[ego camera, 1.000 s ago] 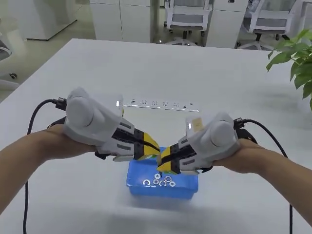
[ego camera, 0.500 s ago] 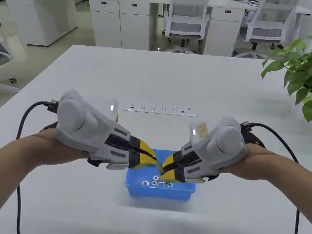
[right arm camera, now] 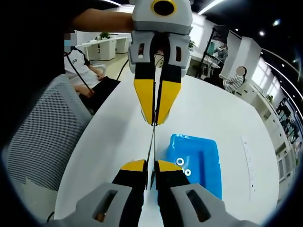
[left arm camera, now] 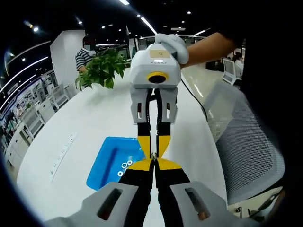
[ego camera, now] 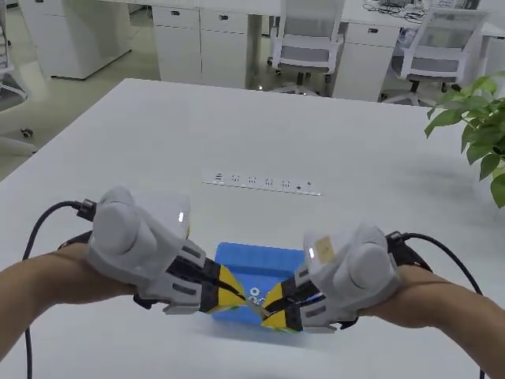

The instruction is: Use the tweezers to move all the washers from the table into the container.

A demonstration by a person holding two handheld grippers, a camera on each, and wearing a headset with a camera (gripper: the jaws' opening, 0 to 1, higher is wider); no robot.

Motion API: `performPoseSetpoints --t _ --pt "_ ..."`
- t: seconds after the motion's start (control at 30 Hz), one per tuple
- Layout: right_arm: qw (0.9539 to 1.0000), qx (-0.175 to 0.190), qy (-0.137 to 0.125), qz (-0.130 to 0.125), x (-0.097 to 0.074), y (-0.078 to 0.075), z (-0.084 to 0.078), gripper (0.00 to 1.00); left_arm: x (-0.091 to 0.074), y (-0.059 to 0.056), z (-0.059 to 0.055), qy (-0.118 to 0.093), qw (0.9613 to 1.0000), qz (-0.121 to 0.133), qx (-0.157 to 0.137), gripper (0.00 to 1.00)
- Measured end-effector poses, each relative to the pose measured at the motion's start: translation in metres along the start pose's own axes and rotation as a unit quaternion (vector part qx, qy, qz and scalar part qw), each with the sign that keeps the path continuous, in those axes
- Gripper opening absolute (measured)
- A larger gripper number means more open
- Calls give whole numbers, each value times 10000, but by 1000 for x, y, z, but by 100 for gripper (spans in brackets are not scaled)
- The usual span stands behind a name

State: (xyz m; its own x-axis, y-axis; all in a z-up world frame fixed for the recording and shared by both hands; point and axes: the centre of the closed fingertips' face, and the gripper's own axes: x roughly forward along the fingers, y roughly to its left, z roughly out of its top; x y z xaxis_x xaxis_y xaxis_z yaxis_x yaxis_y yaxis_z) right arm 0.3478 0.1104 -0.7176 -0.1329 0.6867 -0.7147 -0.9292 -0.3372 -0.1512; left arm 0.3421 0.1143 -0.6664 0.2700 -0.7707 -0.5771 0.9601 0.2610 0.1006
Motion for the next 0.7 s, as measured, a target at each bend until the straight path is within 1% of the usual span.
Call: performPoseSetpoints --t 0.23,0.37,0.47,0.67,0.7 --pt "9999 50 85 88 7 12 -12 9 11 -11 -13 72 9999 -8 -90 5" --pt "9998 63 137 124 11 16 -18 9 16 -13 -21 100 9999 -12 -140 5" --pt "9997 25 198 167 14 20 -23 9 20 -18 -27 199 9997 -17 -127 5" --pt "9994 7 249 222 20 25 -29 9 25 -22 -37 278 9994 -19 -185 5" --pt "9994 -4 274 221 21 26 -31 9 27 -22 -40 324 9993 -10 -191 5"
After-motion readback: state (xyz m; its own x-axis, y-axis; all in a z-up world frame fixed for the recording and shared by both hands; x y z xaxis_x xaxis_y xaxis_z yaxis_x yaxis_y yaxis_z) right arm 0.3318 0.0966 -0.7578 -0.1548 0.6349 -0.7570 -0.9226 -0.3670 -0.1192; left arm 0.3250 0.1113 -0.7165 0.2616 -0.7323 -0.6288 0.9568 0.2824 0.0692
